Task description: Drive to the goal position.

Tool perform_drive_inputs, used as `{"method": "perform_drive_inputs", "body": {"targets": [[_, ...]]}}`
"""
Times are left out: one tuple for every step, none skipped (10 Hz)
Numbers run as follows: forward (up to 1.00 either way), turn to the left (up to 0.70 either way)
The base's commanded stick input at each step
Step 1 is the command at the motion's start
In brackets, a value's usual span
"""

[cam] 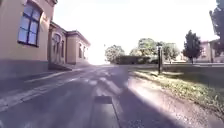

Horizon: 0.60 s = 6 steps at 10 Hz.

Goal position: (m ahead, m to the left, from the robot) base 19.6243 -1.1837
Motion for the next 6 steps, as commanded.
{"method": "perform_drive_inputs", "body": {"targets": [[0.7, 0.0], [0.7, 0.0], [0.7, 0.0], [0.7, 0.0], [0.7, 0.0], [0.7, 0.0]]}}
